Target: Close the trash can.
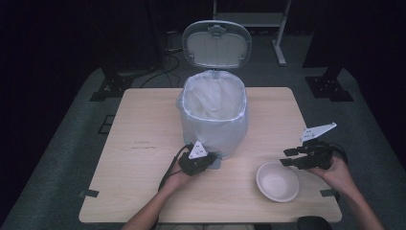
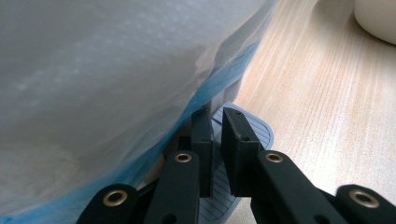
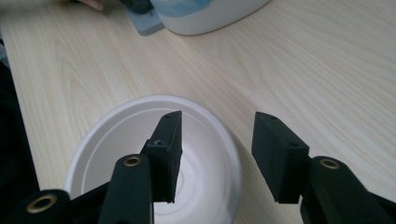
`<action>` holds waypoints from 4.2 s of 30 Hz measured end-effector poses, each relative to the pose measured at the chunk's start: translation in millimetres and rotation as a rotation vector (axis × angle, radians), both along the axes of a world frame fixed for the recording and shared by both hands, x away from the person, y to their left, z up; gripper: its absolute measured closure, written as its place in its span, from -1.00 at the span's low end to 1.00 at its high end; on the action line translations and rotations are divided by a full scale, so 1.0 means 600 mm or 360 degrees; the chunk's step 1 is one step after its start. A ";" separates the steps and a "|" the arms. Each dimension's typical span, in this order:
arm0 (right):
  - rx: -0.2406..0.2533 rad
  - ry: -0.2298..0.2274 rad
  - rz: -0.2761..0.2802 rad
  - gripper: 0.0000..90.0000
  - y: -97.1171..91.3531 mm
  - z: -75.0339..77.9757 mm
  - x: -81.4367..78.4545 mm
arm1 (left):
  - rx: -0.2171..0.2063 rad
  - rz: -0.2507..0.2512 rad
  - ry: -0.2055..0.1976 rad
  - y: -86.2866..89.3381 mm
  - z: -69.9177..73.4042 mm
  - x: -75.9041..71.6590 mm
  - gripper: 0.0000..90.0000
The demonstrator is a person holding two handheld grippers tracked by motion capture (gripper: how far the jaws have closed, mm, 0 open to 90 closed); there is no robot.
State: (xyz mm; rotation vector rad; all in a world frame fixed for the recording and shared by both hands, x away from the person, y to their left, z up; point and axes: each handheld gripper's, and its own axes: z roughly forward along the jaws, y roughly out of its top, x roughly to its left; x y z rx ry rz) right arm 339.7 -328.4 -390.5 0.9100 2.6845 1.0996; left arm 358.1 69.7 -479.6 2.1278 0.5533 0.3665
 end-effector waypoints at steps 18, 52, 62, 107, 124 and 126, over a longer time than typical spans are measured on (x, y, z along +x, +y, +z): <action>-0.0067 0.0021 -0.0011 0.16 0.002 -0.034 0.001 | 0.0004 0.0000 0.0001 0.000 0.000 0.000 0.85; -0.0187 0.0116 0.0018 0.70 0.017 -0.074 0.020 | -0.0018 0.0005 0.0008 0.000 0.000 0.000 0.82; -0.0076 0.0159 0.0019 0.81 0.008 -0.059 0.017 | -0.0015 0.0003 0.0008 0.000 0.000 0.000 0.82; -0.0034 -0.0052 0.0070 0.87 0.023 0.106 0.019 | -0.0010 0.0003 0.0006 0.001 0.000 0.000 0.82; -0.0021 -0.0115 0.0076 0.87 0.025 0.170 0.021 | -0.0008 0.0003 0.0004 0.001 0.000 0.000 0.82; -0.0025 -0.0115 0.0076 0.87 0.026 0.177 0.020 | -0.0010 0.0003 0.0005 0.001 0.000 0.000 0.82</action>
